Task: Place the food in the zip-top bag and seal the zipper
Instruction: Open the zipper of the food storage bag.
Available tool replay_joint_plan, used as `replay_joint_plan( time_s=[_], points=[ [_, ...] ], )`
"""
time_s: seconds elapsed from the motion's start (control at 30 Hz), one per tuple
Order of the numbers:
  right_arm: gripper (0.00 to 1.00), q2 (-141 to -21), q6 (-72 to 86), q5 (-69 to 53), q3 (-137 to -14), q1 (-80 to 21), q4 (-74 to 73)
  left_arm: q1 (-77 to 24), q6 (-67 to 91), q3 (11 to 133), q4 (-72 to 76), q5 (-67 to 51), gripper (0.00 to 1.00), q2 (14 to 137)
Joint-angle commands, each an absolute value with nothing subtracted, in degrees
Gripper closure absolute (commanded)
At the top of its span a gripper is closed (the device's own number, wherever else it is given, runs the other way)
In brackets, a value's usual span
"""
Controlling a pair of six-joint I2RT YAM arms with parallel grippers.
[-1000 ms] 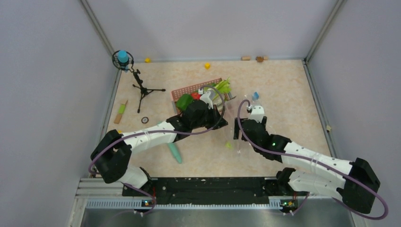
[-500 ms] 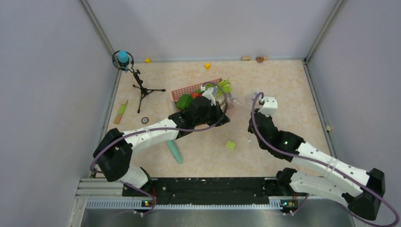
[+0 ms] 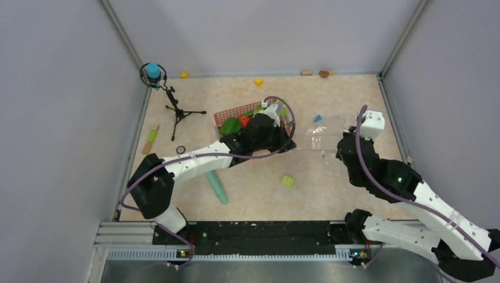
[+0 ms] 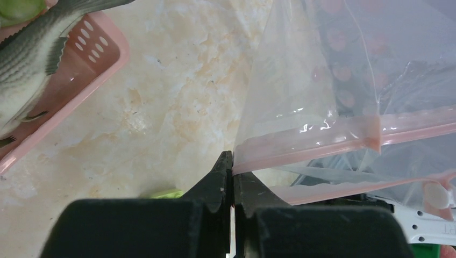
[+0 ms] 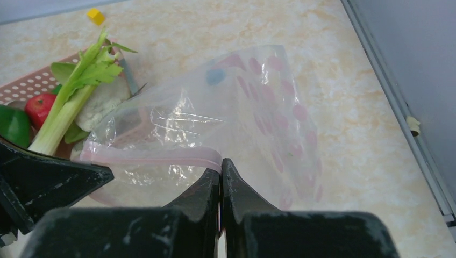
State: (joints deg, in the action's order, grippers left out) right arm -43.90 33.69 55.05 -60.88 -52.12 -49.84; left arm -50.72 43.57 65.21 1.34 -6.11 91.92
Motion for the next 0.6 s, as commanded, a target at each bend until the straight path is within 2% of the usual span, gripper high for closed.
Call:
replay_joint_plan(
  time_s=[0.0, 0.07, 0.13, 0.3, 0.4, 0.57],
  points=[
    [1.00, -41.68, 34.66, 62.10, -62.19, -52.58, -55.20, -49.57, 38.82, 65.95, -6.59, -0.53, 1.00, 92.79],
    [1.00, -41.50, 34.59, 61.73, -61.75, -52.59, -55.24, -49.57, 37.05, 66.51, -8.30, 1.20, 1.00, 92.88],
    [1.00, -41.55, 35.02, 60.44, -60.79, -52.58, -55.11, -49.57, 34.44, 67.10, -9.13, -2.12, 1.00, 92.97],
    [1.00, -41.75, 33.76, 51.83, -51.38, -52.56, -42.83, -49.64, 29.85, 69.50, -7.68, -12.06, 0.76, 93.86],
    [1.00, -42.82, 33.67, 45.81, -47.26, -52.60, -35.25, -49.62, 28.74, 71.25, -7.34, -14.12, 0.63, 94.68],
    [1.00, -45.81, 37.25, 46.20, -46.59, -52.63, -32.61, -49.66, 26.69, 72.68, -6.94, -16.19, 0.40, 94.03]
  ],
)
